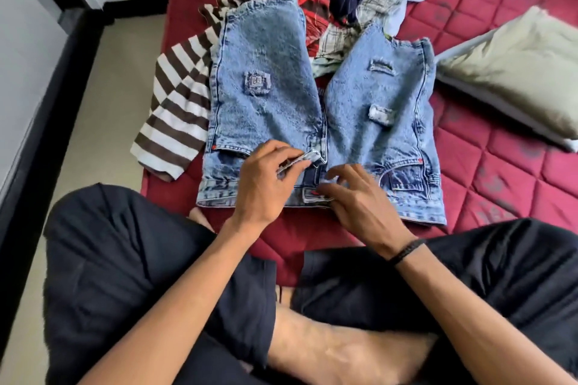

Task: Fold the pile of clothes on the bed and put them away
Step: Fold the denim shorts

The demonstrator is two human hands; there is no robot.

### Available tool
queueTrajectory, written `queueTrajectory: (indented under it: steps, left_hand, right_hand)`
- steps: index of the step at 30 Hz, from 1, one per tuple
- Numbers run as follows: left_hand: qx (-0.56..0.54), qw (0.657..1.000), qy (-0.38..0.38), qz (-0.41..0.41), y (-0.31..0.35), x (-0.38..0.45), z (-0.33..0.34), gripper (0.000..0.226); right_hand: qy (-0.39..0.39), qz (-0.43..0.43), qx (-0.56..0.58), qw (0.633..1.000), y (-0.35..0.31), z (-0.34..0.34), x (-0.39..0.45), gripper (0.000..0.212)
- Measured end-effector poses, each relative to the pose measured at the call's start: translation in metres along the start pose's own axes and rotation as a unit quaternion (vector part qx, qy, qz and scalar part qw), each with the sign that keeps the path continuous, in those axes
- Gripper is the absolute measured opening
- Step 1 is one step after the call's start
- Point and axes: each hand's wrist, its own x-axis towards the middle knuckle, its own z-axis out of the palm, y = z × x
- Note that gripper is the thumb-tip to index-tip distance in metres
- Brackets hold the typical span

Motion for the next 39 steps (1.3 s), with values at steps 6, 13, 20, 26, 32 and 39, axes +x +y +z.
queueTrajectory:
  steps: [6, 13, 20, 26, 32, 39]
  left_hand:
    - [-0.073, 0.986, -0.096, -0.115, -0.010, -0.010, 0.012, 0.015]
    - [-0.056, 0.968, -0.222, -0.103, -0.025, -0.005, 0.014, 0.029]
    - [-0.130, 0.952, -0.243, -0.132, -0.024, -0.001, 0.009, 0.024]
    - [-0.136, 0.952, -0.238, -0.137, -0.028, -0.004, 0.011, 0.020]
    - [-0.122, 0.954, -0.244, -0.128, -0.027, -0.003, 0.013, 0.015]
    - [-0.192, 0.927, -0.280, -0.161, -0.034, 0.003, 0.011, 0.037]
  right_hand:
    - [0.008, -0.036, 0.012, 0.999, -0.011, 0.008, 0.001, 0.026]
    - [0.009, -0.024, 0.021, 0.999, -0.011, 0.008, 0.002, 0.019]
    - [0.043, -0.050, 0.009, 0.998, -0.016, 0.003, 0.004, 0.018]
    - [0.022, -0.061, -0.002, 0.998, -0.018, 0.007, -0.001, 0.023]
    - [0.022, -0.070, -0.015, 0.997, -0.019, 0.010, -0.004, 0.030]
    - [0.056, -0.062, 0.022, 0.996, -0.022, 0.007, 0.010, 0.032]
